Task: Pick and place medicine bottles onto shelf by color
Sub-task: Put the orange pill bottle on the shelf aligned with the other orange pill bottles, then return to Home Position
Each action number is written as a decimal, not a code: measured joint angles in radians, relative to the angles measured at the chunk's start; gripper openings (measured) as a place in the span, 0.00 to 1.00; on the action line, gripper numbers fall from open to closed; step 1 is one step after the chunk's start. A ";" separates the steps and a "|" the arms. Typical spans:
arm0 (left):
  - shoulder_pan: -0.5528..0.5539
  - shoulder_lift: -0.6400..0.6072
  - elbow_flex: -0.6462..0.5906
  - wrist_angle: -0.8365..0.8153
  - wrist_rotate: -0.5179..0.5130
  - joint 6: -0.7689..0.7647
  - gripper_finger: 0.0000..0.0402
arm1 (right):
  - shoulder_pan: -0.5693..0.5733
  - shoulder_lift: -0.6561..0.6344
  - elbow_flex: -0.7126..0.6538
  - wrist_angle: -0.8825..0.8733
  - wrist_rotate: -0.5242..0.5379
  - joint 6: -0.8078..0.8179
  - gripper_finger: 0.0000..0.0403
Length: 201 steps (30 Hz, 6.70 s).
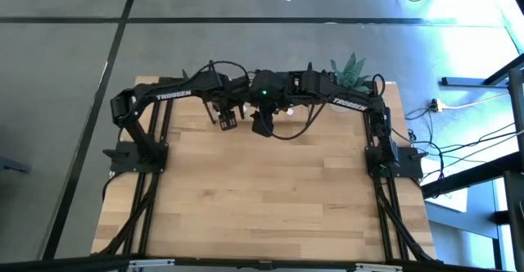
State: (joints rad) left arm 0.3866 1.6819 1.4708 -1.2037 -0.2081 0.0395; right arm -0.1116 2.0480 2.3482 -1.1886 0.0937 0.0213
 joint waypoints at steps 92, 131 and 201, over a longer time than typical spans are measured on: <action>0.054 0.110 -0.017 0.056 -0.035 0.018 0.76 | 0.018 0.000 0.000 0.018 0.045 0.000 0.51; 0.001 -0.742 0.086 -0.225 -0.034 -0.167 0.01 | 0.018 0.000 0.000 0.030 0.045 -0.050 0.51; -0.010 -1.653 -0.862 0.641 0.304 -0.024 0.01 | 0.284 -0.762 -0.694 0.120 0.481 0.390 0.00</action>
State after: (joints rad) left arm 0.3763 0.0288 0.6088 -0.5626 0.0963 0.0159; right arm 0.1724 1.2859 1.6541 -1.0683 0.5742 0.4111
